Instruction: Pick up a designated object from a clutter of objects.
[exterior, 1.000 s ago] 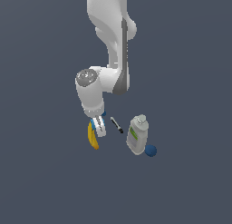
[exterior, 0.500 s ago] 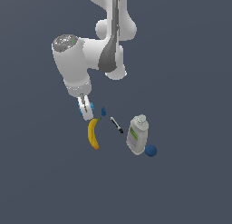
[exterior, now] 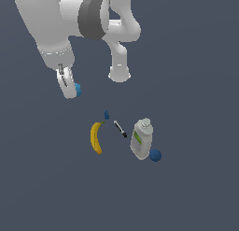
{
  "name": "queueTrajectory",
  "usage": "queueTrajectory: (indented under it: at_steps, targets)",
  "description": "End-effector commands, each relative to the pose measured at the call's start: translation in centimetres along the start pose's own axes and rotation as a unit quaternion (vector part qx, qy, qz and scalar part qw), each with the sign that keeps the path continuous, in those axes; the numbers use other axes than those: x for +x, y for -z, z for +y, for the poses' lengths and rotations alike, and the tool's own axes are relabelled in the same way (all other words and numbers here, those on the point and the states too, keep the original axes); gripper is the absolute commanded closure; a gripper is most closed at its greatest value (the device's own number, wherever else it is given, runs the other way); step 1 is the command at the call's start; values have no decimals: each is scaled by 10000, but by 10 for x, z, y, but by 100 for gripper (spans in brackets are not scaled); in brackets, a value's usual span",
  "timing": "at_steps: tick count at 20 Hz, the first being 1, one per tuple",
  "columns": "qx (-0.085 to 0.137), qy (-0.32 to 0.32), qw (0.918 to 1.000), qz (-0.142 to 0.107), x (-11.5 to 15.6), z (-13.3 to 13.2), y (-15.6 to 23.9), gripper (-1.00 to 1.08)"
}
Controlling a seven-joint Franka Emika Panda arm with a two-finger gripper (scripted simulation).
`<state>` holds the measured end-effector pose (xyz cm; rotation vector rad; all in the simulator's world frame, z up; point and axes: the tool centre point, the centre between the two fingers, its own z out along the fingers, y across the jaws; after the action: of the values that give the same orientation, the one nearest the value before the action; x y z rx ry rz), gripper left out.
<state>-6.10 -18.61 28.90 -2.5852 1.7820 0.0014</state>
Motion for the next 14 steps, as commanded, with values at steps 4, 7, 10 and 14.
queueTrajectory:
  at_steps: [4, 7, 10, 14]
  targets:
    - [-3, 2, 10000, 3, 19, 21, 55, 108]
    - [-3, 2, 10000, 3, 28, 30, 80, 108]
    - [-3, 4, 10000, 4, 35, 37, 100, 108]
    - [-4, 7, 10000, 6, 43, 44, 120, 108]
